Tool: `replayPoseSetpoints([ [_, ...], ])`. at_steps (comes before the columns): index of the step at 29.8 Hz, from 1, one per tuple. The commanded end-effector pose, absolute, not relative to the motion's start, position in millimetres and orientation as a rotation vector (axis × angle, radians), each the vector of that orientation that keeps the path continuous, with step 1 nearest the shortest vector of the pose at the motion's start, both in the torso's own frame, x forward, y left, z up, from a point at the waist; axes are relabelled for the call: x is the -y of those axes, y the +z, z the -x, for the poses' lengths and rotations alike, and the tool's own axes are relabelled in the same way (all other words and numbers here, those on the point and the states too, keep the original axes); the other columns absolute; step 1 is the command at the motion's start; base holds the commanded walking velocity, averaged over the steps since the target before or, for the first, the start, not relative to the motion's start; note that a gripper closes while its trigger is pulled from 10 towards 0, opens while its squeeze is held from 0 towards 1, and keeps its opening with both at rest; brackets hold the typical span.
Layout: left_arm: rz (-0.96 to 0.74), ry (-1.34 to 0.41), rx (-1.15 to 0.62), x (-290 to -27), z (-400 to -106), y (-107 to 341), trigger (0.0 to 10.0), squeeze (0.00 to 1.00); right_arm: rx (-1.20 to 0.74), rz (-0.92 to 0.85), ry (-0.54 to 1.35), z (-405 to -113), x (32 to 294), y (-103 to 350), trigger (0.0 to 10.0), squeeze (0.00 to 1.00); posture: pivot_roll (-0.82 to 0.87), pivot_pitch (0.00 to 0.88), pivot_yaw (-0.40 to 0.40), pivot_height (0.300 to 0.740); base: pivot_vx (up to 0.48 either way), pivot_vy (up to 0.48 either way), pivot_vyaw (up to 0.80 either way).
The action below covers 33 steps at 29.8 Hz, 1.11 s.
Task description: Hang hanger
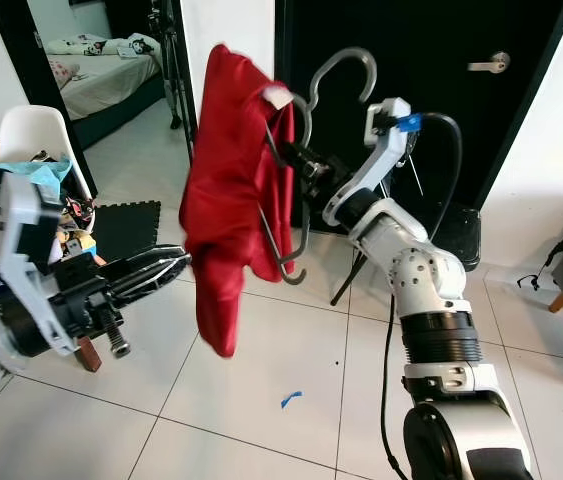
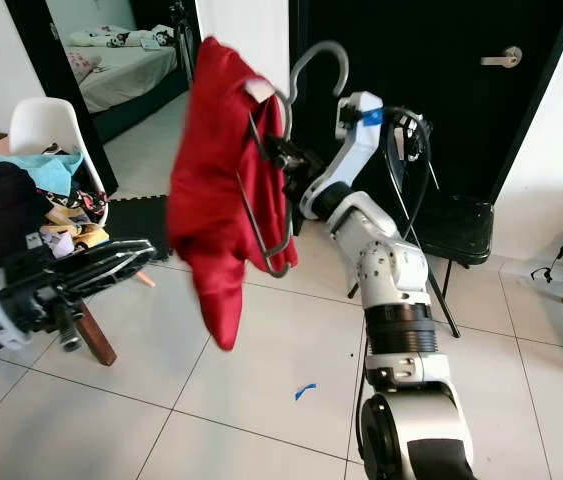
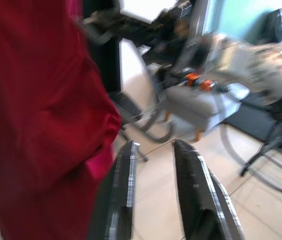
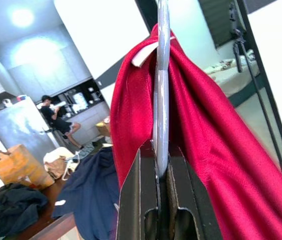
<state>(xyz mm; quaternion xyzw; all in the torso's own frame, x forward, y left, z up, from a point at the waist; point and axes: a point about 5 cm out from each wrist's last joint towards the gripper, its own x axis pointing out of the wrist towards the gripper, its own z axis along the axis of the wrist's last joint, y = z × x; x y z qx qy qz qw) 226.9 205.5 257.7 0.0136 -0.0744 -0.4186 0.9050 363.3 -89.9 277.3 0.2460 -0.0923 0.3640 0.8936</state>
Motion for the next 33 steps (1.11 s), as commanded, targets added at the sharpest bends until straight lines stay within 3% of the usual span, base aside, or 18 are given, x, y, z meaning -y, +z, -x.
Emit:
replayPoseSetpoints([
  [1, -0.052, -0.778, 0.176, -214, -234, 260, 10.0, 1.00, 0.275, -0.471, 0.844, -353, 86, 289, 10.0, 0.00, 0.04, 0.000, 0.003, 0.740, 0.000, 0.000, 0.00],
  [9, -0.105, -0.571, 0.256, -245, -242, 278, 10.0, 1.00, 0.307, -0.407, 0.934, -344, 83, 290, 10.0, 0.00, 0.04, 0.000, 0.001, 0.740, 0.000, 0.000, 0.00],
  [13, -0.136, -0.290, 0.495, -281, -242, 318, 10.0, 0.97, 0.338, -0.325, 1.018, -336, 91, 290, 10.0, 0.00, 0.05, 0.000, -0.002, 0.740, 0.000, 0.000, 0.00],
  [15, -0.136, -0.290, 0.495, -281, -242, 318, 10.0, 0.97, 0.338, -0.325, 1.018, -336, 91, 290, 10.0, 0.00, 0.05, 0.000, -0.002, 0.740, 0.000, 0.000, 0.00],
  [16, -0.149, -0.236, 0.561, -287, -238, 329, 10.0, 0.12, 0.344, -0.297, 1.043, -334, 98, 290, 10.0, 0.00, 0.05, 0.000, -0.004, 0.740, 0.000, 0.000, 0.00],
  [17, -0.178, -0.203, 0.598, -290, -235, 336, 10.0, 0.00, 0.349, -0.265, 1.064, -332, 105, 291, 10.0, 0.00, 0.05, 0.000, -0.007, 0.740, 0.000, 0.000, 0.00],
  [19, -0.178, -0.203, 0.598, -290, -235, 336, 10.0, 0.00, 0.349, -0.265, 1.064, -332, 105, 291, 10.0, 0.00, 0.05, 0.000, -0.007, 0.740, 0.000, 0.000, 0.00],
  [21, -0.251, -0.171, 0.607, -289, -234, 338, 10.0, 0.00, 0.356, -0.212, 1.107, -327, 121, 294, 10.0, 0.00, 0.04, 0.000, -0.008, 0.740, 0.000, 0.000, 0.00],
  [27, -0.194, -0.177, 0.612, -291, -236, 332, 10.0, 0.00, 0.378, -0.204, 1.164, -320, 126, 297, 10.0, 0.00, 0.04, 0.000, -0.007, 0.740, 0.000, 0.000, 0.00],
  [29, -0.148, -0.189, 0.634, -291, -235, 332, 10.0, 0.00, 0.382, -0.204, 1.187, -317, 126, 298, 10.0, 0.00, 0.05, 0.000, -0.007, 0.740, 0.000, 0.000, 0.00],
  [30, 0.010, -0.260, 0.684, -289, -234, 329, 10.0, 0.00, 0.396, -0.202, 1.253, -308, 126, 299, 10.0, 0.00, 0.04, 0.000, -0.006, 0.740, 0.000, 0.000, 0.00],
  [32, 0.010, -0.260, 0.684, -289, -234, 329, 10.0, 0.00, 0.396, -0.202, 1.253, -308, 126, 299, 10.0, 0.00, 0.04, 0.000, -0.006, 0.740, 0.000, 0.000, 0.00],
  [33, 0.143, -0.378, 0.700, -282, -233, 322, 10.0, 0.00, 0.408, -0.202, 1.304, -301, 126, 301, 10.0, 0.00, 0.04, 0.000, -0.004, 0.740, 0.000, 0.000, 0.00],
])
